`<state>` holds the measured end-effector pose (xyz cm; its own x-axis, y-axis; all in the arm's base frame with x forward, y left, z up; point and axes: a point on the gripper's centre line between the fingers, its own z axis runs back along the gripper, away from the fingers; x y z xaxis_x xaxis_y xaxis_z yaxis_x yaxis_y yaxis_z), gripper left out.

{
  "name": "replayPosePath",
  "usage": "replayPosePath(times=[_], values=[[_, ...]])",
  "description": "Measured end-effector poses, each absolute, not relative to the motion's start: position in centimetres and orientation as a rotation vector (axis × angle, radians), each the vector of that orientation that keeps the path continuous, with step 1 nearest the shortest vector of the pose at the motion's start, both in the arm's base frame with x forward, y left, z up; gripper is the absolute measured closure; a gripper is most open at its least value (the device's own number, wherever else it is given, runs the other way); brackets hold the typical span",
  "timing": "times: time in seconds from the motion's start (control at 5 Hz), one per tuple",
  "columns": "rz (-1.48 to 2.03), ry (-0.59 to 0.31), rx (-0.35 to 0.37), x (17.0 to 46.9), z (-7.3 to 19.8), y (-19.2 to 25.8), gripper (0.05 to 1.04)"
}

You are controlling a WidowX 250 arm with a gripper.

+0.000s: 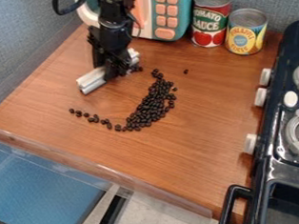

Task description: Sweep into pile

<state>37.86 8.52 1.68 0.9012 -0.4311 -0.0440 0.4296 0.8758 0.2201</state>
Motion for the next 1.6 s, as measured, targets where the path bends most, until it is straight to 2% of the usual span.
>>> replayPosePath(times=[0.4,1.0,1.4,1.6], values=[[-0.511,-0.023,0.214,36.9,2.1,5.8,0.709],[-0.551,-0.029,0.193,36.6,2.9,4.6,0.709],[-0.401,-0.048,0.205,36.8,5.8,10.1,0.709],[-0.3,-0.031,0.25,37.3,6.8,12.7,0.709]])
